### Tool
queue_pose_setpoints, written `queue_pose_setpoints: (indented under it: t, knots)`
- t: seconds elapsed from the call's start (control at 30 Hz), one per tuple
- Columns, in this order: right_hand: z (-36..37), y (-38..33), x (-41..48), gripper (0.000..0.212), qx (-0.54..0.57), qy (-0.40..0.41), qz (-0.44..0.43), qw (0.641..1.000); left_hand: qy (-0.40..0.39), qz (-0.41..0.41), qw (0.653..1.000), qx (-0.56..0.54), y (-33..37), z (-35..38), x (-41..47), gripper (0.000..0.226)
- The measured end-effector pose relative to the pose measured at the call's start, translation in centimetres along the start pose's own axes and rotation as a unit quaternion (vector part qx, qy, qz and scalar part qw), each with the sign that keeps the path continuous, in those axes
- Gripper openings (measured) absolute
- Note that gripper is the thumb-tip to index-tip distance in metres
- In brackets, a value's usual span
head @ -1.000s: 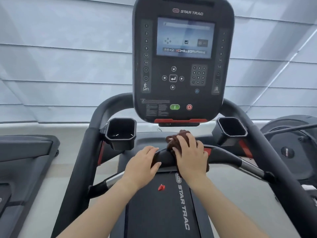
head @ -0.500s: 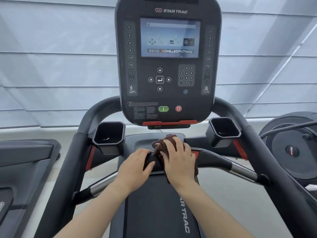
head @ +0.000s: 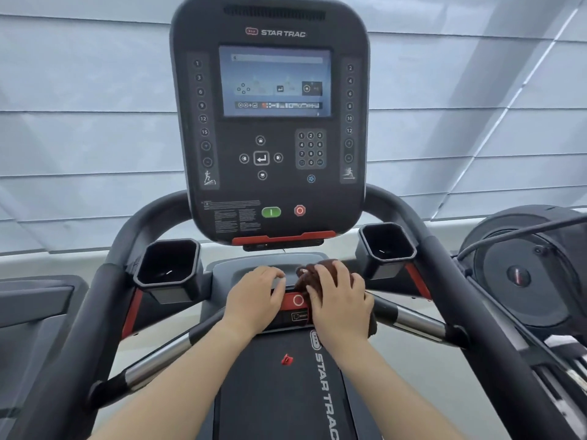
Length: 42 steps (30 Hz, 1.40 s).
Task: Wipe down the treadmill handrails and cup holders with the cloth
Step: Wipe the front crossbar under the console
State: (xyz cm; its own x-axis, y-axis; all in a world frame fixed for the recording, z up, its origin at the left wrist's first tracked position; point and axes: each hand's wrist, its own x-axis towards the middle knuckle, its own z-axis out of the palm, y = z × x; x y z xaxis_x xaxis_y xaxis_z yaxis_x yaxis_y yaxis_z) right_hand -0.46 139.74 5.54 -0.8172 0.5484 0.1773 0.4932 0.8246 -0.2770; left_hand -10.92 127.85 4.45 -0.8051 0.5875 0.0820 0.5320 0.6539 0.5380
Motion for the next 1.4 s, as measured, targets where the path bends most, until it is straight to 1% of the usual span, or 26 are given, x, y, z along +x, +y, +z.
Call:
queue_pose_setpoints:
  t: [0.1, 0.17, 0.23, 0.3, 0.37, 0.47, 0.57, 0.63, 0.73, 0.83, 0.93, 1.03, 1.1, 1.17, 1.27, 1.4]
  knots:
    - [0.2, 0.7, -1.3, 0.042, -0.016, 0.029, -0.026, 0.999, 0.001, 0.004, 1.000, 0.003, 0.3, 0.6, 0.1, 0.023]
    - [0.4, 1.2, -1.2, 0.041, -0.025, 0.040, -0.039, 0.998, 0.005, 0.006, 1.000, 0.005, 0.1, 0.9, -0.2, 0.022]
    - [0.3, 1.2, 0.2, 0.034, -0.013, 0.024, -0.023, 0.999, 0.004, 0.017, 1.000, 0.009, 0.1, 1.0, -0.4, 0.023]
    - [0.3, 0.8, 1.5, 0.033, 0.001, -0.001, 0.002, 1.000, 0.001, 0.026, 1.000, 0.007, 0.0, 0.9, -0.4, 0.023]
    - [0.3, 0.8, 1.8, 0.032, 0.006, -0.006, -0.002, 1.000, -0.003, 0.026, 1.000, 0.007, 0.1, 0.8, -0.3, 0.022]
    - [0.1, 1.6, 0.3, 0.033, 0.015, 0.013, -0.029, 0.999, -0.004, 0.023, 1.000, 0.010, 0.3, 0.9, -0.4, 0.021]
    - [0.1, 3.0, -1.0, 0.037, 0.020, 0.052, -0.030, 0.998, -0.003, 0.034, 0.999, -0.003, 0.8, 1.1, -0.5, 0.025]
    - [0.0, 3.9, -0.3, 0.036, 0.036, 0.051, -0.004, 0.998, -0.009, 0.056, 0.998, 0.004, 1.6, 1.4, -0.5, 0.028]
    - [-0.3, 4.7, 1.8, 0.037, 0.054, 0.004, 0.064, 0.996, -0.013, 0.083, 0.996, 0.025, 3.1, 1.9, -0.4, 0.033]
    - [-0.6, 5.4, 2.2, 0.037, 0.066, -0.002, 0.076, 0.995, -0.025, 0.086, 0.994, 0.068, 4.2, 2.9, -0.7, 0.037]
    - [-0.4, 6.3, 0.1, 0.036, 0.073, 0.034, 0.053, 0.995, 0.002, 0.091, 0.990, 0.108, 4.1, 3.6, -1.5, 0.038]
    - [0.1, 7.3, -1.4, 0.036, 0.067, 0.076, 0.046, 0.994, 0.033, 0.100, 0.987, 0.125, 4.1, 3.8, -1.6, 0.038]
    - [0.1, 7.7, -0.7, 0.035, 0.072, 0.064, 0.058, 0.994, 0.040, 0.097, 0.986, 0.127, 4.3, 4.0, -1.7, 0.039]
    - [-0.2, 8.0, 0.7, 0.033, 0.078, 0.033, 0.078, 0.993, 0.038, 0.084, 0.987, 0.129, 4.5, 4.1, -1.6, 0.039]
    - [-0.4, 8.8, 1.9, 0.032, 0.084, 0.007, 0.084, 0.993, 0.040, 0.075, 0.988, 0.127, 5.1, 4.3, -1.2, 0.031]
    - [-0.2, 9.8, 0.4, 0.034, 0.097, 0.038, 0.039, 0.994, 0.046, 0.082, 0.988, 0.126, 7.4, 5.2, -0.9, 0.027]
